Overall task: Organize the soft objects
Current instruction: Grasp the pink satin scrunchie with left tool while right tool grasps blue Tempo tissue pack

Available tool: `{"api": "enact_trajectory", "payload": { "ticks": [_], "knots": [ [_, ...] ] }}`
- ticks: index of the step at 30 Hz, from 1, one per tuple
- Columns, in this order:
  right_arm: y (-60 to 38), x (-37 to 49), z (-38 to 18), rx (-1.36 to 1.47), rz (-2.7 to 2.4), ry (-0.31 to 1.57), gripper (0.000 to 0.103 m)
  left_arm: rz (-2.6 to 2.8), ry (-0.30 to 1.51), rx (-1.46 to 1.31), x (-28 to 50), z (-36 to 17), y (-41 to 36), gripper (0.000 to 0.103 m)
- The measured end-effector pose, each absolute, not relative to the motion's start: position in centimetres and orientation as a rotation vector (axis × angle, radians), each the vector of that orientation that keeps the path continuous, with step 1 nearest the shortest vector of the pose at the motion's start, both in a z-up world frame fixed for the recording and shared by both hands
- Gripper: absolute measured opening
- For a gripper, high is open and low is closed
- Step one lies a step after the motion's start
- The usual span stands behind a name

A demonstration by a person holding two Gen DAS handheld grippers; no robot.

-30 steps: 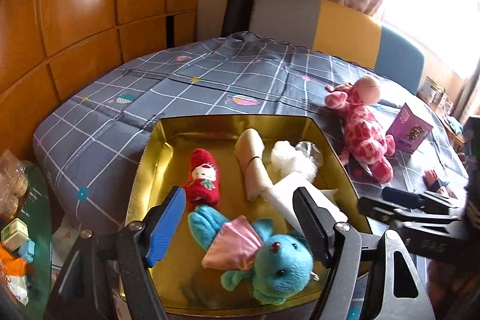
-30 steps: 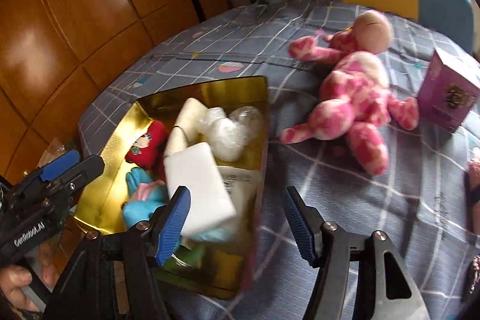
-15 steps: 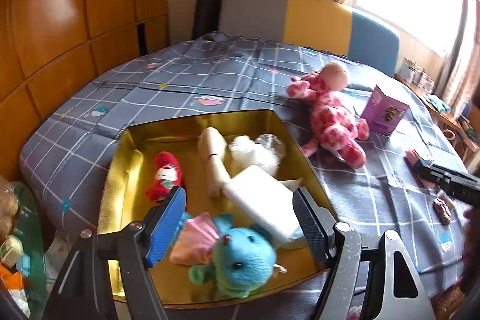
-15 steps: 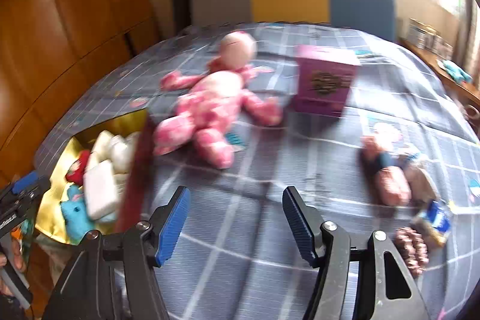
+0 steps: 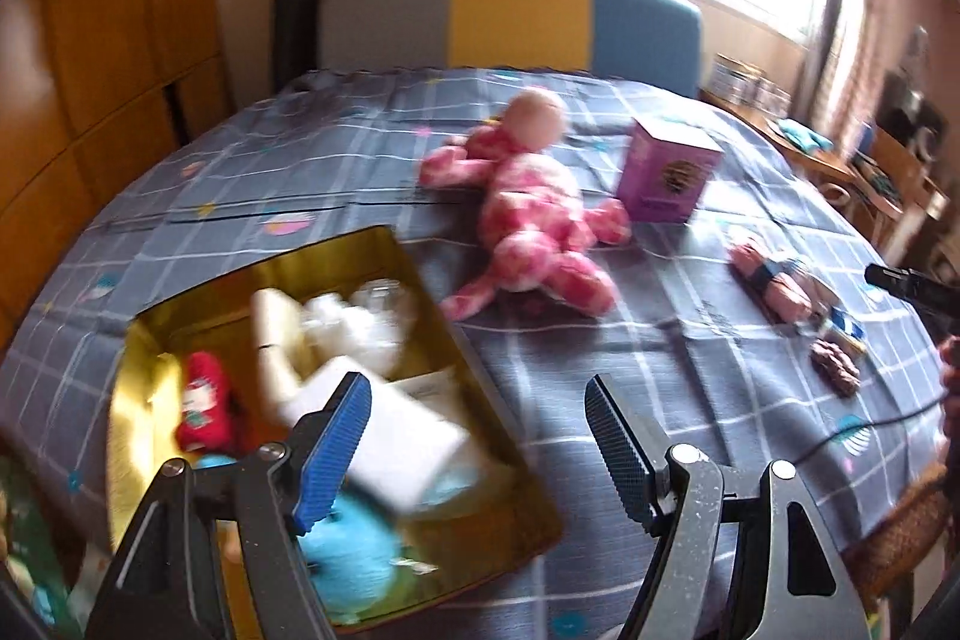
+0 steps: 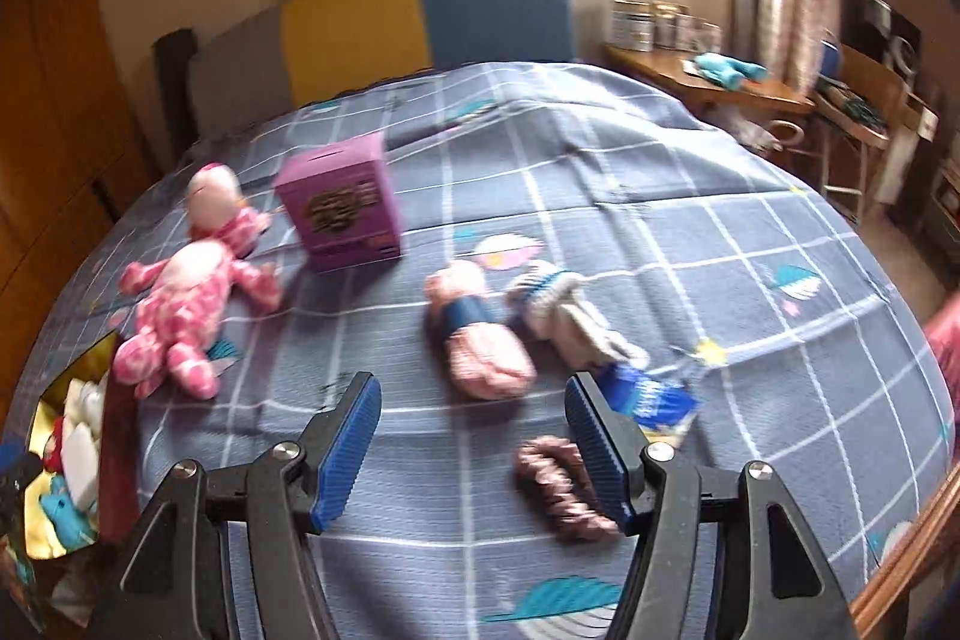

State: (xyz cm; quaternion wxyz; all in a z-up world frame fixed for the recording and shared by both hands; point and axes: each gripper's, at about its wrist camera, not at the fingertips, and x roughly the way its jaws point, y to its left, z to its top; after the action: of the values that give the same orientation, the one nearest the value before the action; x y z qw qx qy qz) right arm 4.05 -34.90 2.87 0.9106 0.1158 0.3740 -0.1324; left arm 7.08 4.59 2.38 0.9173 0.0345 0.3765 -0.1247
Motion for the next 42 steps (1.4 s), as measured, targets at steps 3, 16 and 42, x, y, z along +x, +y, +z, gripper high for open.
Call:
{"api": "enact_trajectory", "payload": {
  "ticks": [3,16,42],
  "knots": [
    [-37.2,2.9,3.3,0.248,-0.33,0.755,0.065,-0.312,0.783,0.085,7.5,2.4,2.4,0.074],
    [-44.9,0.1,1.8,0.433,-0.486,0.774,0.065,-0.602,0.911,0.107,10.9,0.7,-8.9,0.06],
    [-48.6,-3.6,1.3,0.48,-0.423,0.77,0.065,-0.784,1.388,0.115,11.1,-8.0,-35.5,0.065]
  ]
}}
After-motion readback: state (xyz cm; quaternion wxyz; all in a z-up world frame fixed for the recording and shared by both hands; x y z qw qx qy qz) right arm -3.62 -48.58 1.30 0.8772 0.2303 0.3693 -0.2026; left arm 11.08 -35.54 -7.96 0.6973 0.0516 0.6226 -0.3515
